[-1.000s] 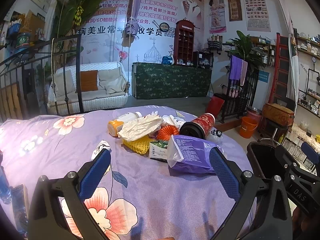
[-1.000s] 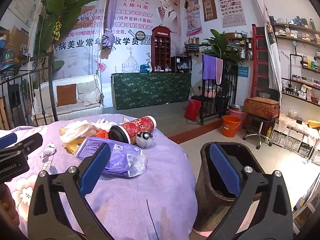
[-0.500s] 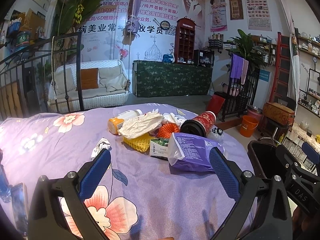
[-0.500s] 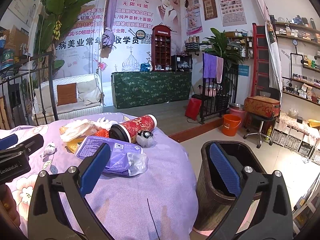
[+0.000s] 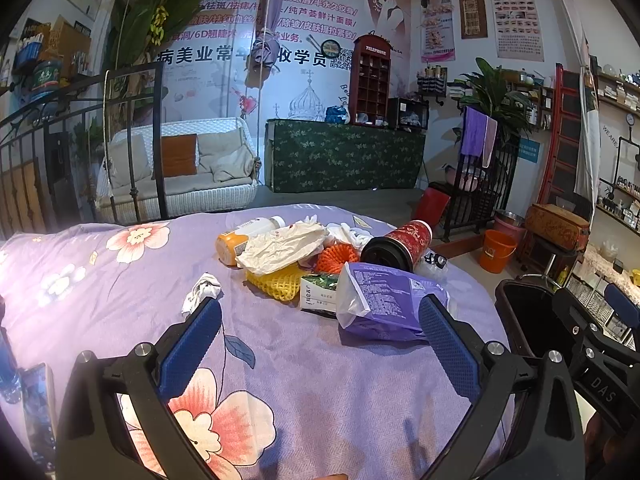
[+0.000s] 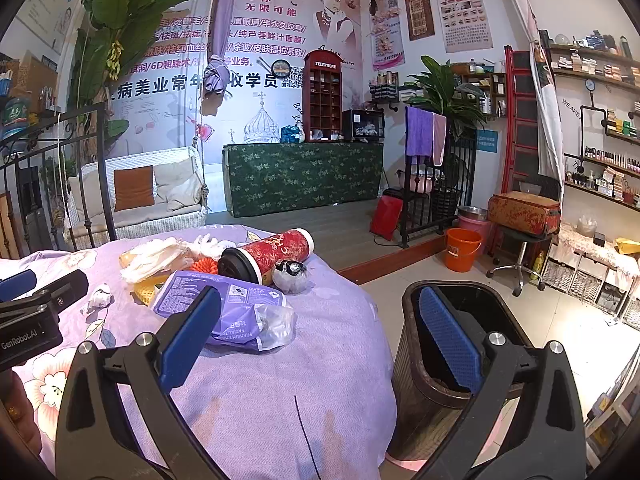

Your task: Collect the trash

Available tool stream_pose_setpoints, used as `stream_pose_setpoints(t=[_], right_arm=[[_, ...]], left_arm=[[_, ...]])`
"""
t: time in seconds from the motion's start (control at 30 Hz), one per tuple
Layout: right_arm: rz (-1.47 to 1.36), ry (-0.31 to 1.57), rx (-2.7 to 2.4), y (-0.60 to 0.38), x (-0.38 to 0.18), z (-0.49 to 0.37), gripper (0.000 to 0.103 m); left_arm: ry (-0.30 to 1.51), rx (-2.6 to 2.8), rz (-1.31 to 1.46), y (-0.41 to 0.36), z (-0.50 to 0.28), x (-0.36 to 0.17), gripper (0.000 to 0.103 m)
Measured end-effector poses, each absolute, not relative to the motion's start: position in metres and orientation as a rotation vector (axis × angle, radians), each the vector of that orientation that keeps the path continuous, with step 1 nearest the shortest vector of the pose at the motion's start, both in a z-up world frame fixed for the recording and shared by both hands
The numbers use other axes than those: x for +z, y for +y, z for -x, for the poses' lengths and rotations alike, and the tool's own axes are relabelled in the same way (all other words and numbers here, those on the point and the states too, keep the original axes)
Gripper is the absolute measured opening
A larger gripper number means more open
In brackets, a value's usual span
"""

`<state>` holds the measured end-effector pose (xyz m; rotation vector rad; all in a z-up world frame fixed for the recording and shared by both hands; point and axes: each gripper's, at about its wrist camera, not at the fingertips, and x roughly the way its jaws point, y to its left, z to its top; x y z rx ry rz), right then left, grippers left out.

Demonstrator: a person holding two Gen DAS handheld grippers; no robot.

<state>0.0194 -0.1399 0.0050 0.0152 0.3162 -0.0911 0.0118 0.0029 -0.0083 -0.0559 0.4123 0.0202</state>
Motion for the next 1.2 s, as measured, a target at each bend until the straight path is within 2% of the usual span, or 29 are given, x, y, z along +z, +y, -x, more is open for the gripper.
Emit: stream_pose_setpoints(t=[1.2], right_arm=[[-0.013, 0.353, -0.084, -0.132, -0.008, -0.026, 0.098]], left_arm=[[0.481, 0.030, 0.072, 0.004, -0.014, -0.026, 0.097]])
